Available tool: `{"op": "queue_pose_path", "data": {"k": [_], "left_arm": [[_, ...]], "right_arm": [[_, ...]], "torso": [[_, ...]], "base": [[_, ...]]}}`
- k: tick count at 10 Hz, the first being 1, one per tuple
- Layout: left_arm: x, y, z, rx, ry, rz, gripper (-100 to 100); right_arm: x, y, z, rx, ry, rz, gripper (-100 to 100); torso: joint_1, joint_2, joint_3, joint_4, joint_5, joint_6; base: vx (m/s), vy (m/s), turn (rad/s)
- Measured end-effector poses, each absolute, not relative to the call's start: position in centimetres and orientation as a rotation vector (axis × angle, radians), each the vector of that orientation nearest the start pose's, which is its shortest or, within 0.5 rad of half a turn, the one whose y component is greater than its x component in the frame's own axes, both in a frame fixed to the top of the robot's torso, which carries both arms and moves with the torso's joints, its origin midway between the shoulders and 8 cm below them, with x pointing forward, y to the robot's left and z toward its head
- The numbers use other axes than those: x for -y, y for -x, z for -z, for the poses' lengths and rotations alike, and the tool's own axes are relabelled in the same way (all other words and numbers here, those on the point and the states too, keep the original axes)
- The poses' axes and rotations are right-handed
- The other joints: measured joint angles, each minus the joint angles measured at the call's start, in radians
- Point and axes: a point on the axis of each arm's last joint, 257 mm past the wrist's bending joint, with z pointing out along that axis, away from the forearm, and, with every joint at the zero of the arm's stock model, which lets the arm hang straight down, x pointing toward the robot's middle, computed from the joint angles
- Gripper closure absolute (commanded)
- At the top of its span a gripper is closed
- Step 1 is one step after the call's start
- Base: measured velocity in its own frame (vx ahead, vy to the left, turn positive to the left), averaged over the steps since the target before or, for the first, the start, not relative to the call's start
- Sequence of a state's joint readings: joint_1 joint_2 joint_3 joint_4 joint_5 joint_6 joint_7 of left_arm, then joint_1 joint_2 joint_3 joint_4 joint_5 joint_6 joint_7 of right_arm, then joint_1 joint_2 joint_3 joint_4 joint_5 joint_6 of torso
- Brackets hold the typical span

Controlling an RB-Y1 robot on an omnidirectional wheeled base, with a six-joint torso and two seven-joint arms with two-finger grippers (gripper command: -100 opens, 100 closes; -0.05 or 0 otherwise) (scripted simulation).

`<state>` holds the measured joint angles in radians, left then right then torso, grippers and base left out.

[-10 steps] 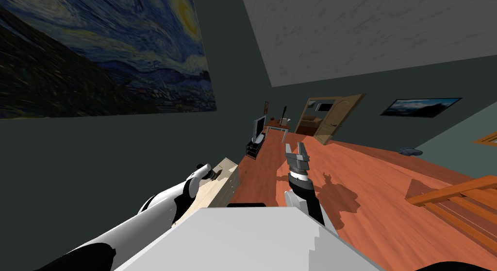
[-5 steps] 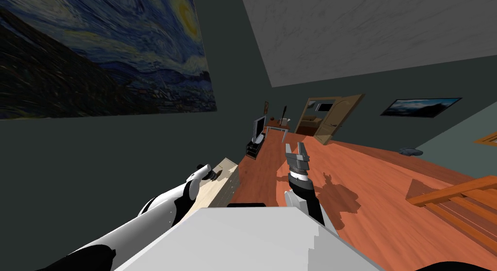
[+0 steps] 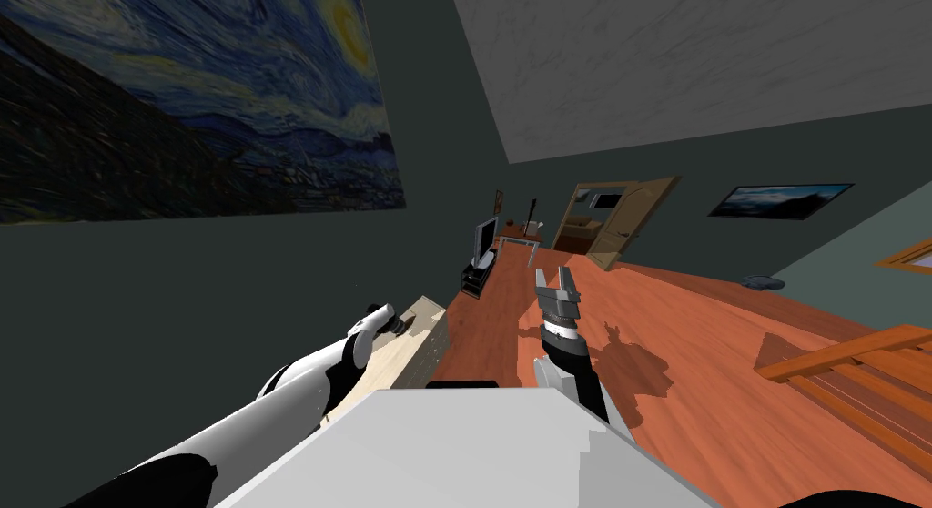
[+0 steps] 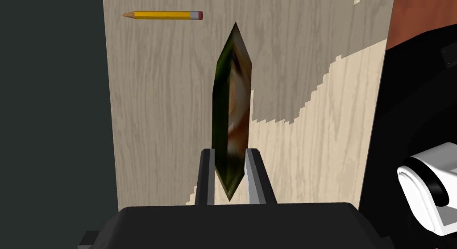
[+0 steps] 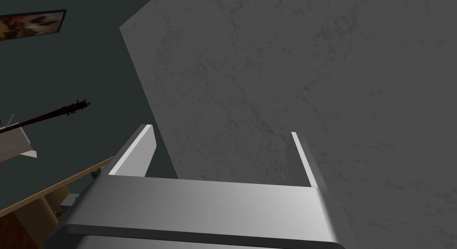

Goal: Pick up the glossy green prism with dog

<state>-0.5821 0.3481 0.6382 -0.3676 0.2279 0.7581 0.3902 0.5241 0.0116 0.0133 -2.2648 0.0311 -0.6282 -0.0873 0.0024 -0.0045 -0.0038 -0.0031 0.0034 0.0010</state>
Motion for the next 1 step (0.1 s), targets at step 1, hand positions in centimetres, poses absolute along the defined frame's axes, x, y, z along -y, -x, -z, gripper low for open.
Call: {"op": "queue_pose_path", "data": {"k": [1], "left_arm": [[-40.31,-43.96,51.61,-0.766,2.934,0.519,0]], "right_arm": [[27.07,-32.37,-3.34,-0.538,-0.602,-1.391,0]], "torso": [[0.000,0.000,0.000,0.000,0.000,0.000]], "base": [[0.000,0.000,0.000]]}}
